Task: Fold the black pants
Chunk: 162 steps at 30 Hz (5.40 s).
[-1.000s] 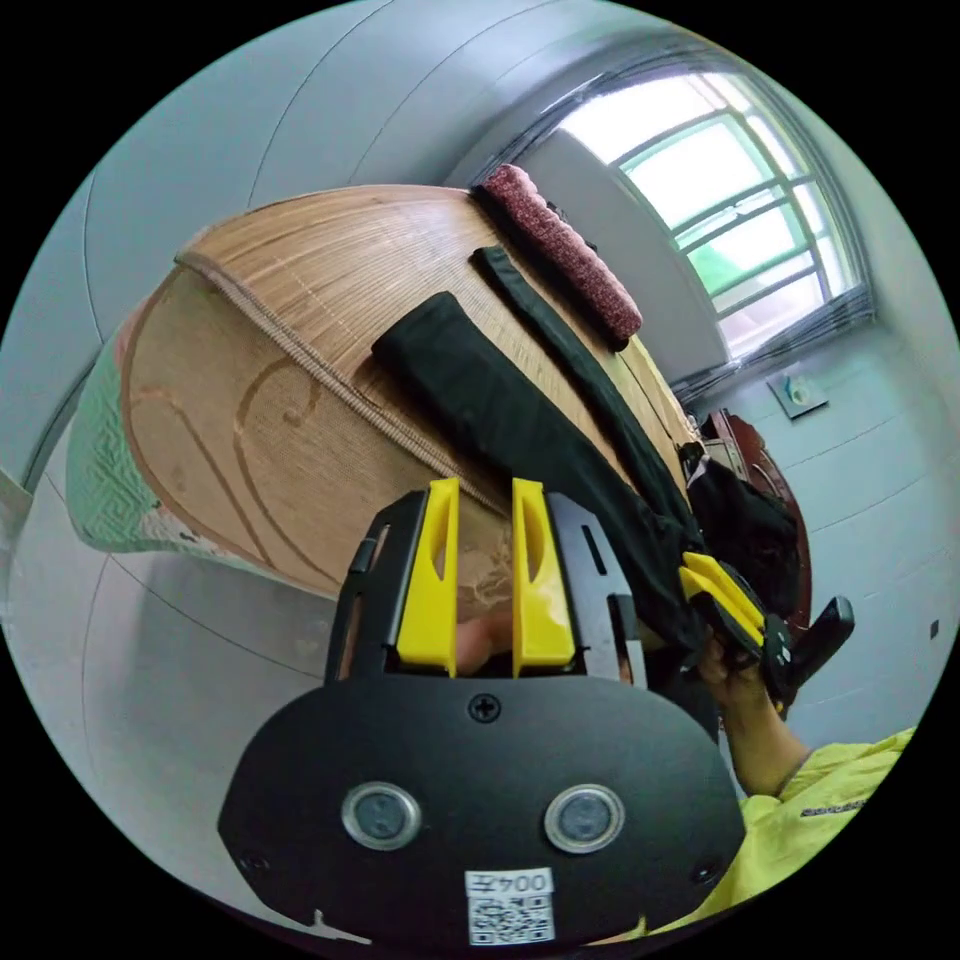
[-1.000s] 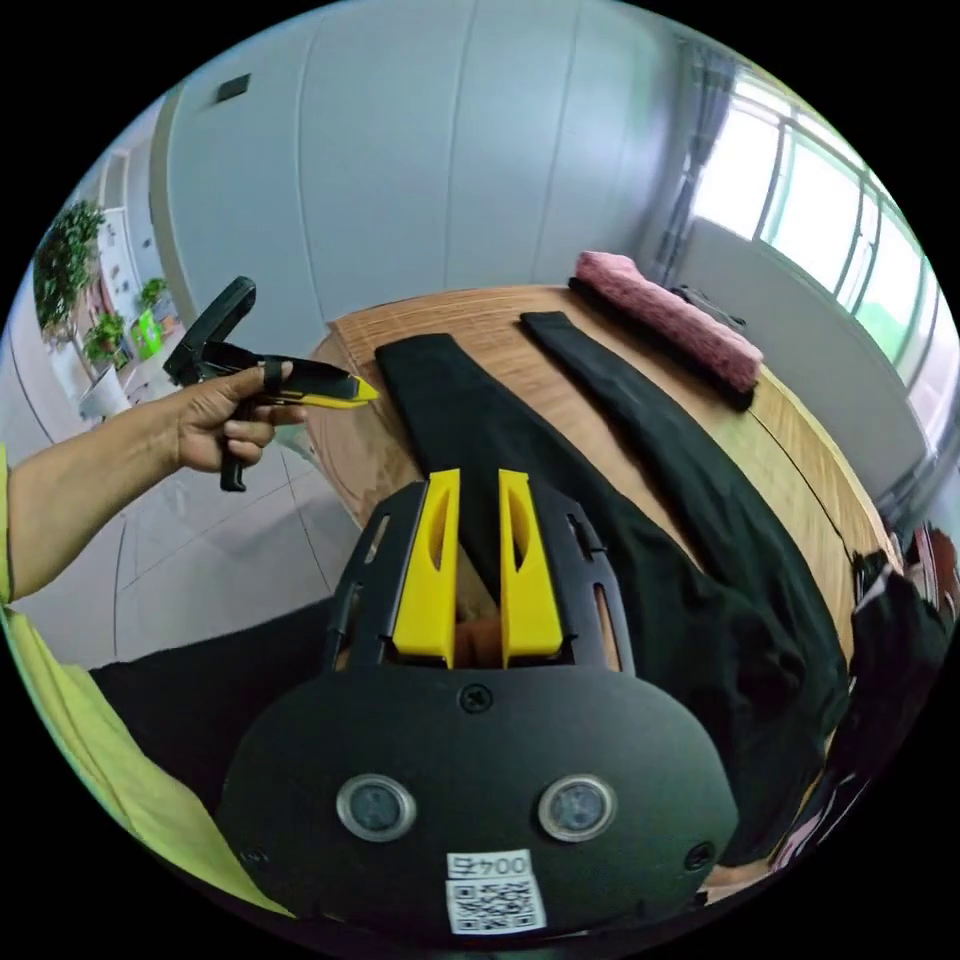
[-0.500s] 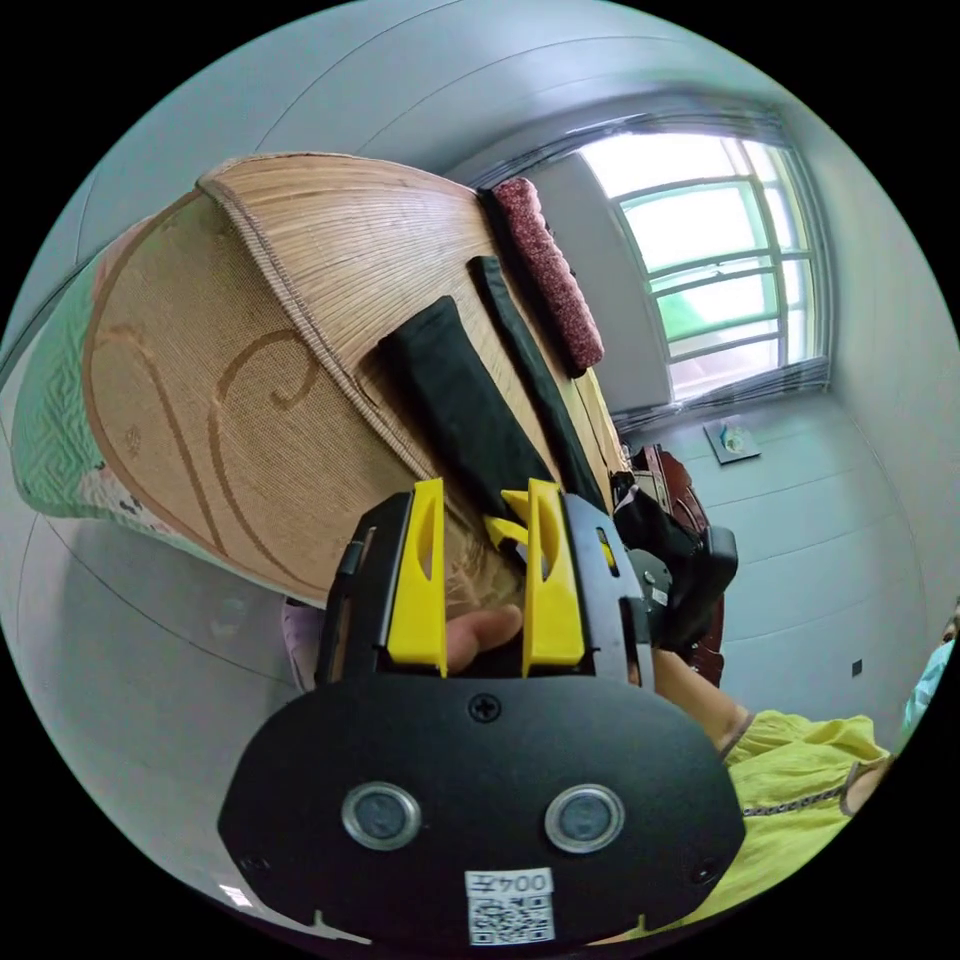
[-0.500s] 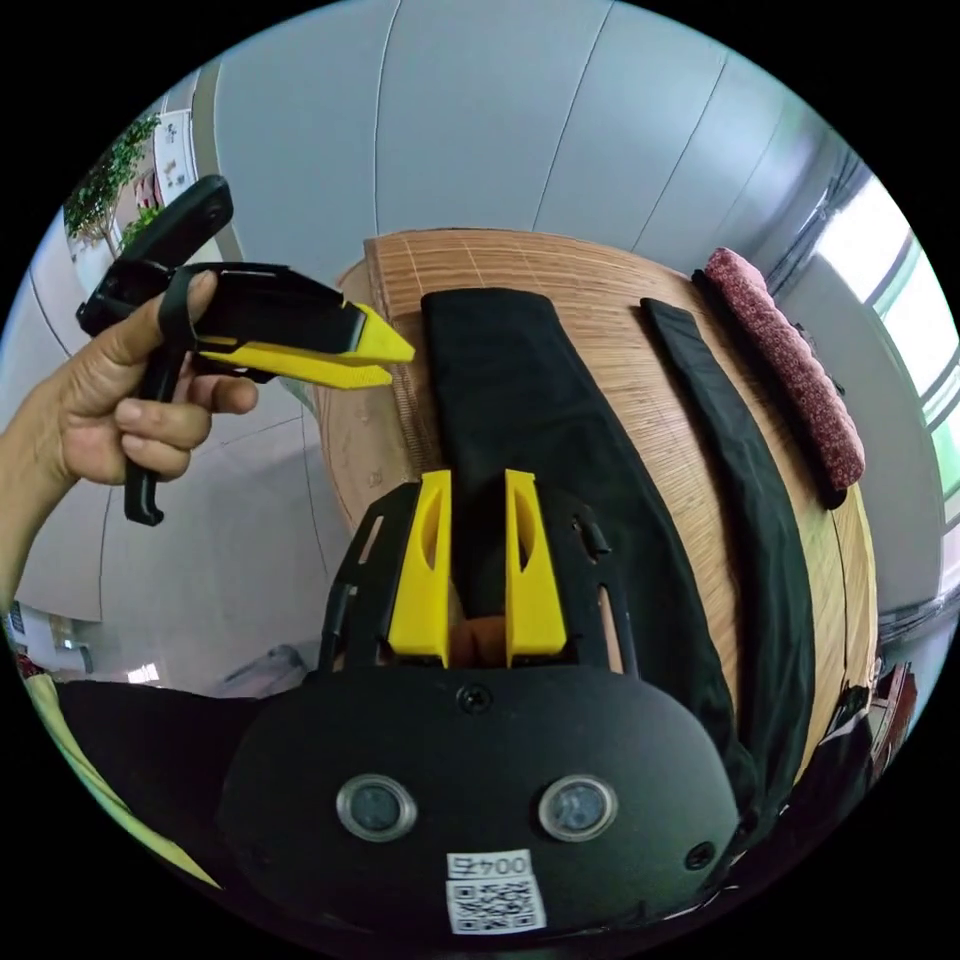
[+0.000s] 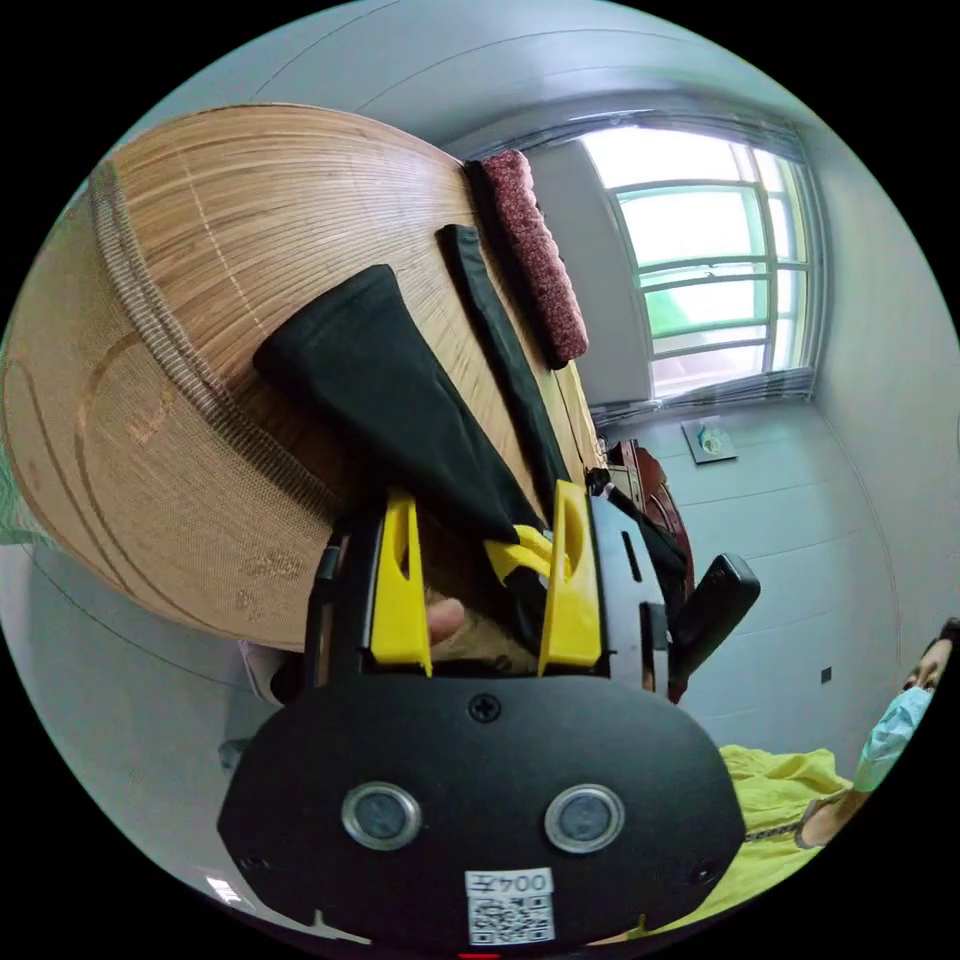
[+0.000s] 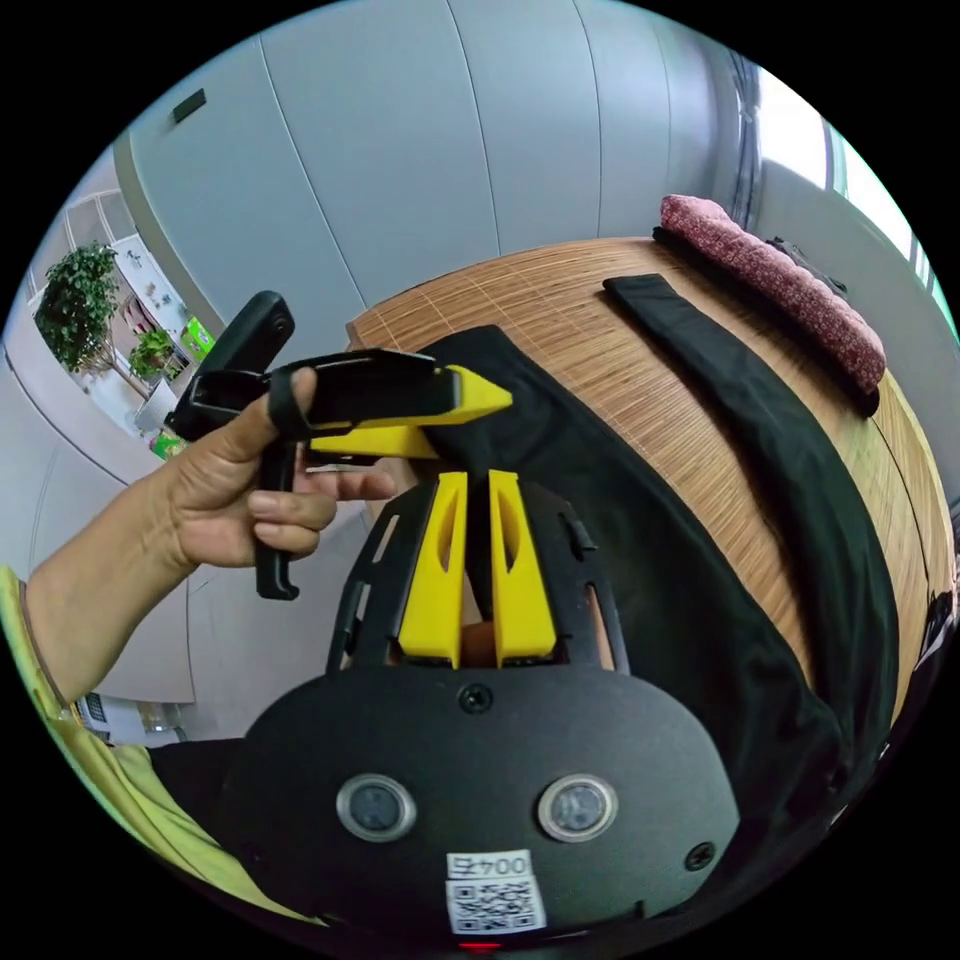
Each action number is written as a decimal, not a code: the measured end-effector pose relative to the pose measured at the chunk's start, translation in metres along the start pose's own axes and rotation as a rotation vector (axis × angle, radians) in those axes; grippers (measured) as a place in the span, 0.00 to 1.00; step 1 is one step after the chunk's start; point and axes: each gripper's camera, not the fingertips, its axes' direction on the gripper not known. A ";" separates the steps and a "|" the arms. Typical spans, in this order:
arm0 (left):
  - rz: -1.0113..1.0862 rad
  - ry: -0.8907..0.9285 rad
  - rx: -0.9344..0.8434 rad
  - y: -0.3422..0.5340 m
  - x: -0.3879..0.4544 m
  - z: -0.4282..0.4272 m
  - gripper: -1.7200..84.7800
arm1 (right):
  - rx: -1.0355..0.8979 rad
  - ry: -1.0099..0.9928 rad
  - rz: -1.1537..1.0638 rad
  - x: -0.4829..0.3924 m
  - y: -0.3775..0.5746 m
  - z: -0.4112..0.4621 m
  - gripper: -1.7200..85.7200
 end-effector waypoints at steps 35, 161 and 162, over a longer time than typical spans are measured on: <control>-0.104 -0.148 0.020 -0.003 -0.006 0.052 0.10 | 0.158 0.568 0.869 0.417 0.562 -0.381 0.16; -0.089 -0.282 0.125 -0.240 0.026 0.191 0.20 | 1.046 -0.267 1.739 0.605 0.690 -0.389 0.12; -0.087 -0.275 0.126 -0.234 0.019 0.180 0.19 | 1.060 -0.242 1.690 0.597 0.686 -0.395 0.12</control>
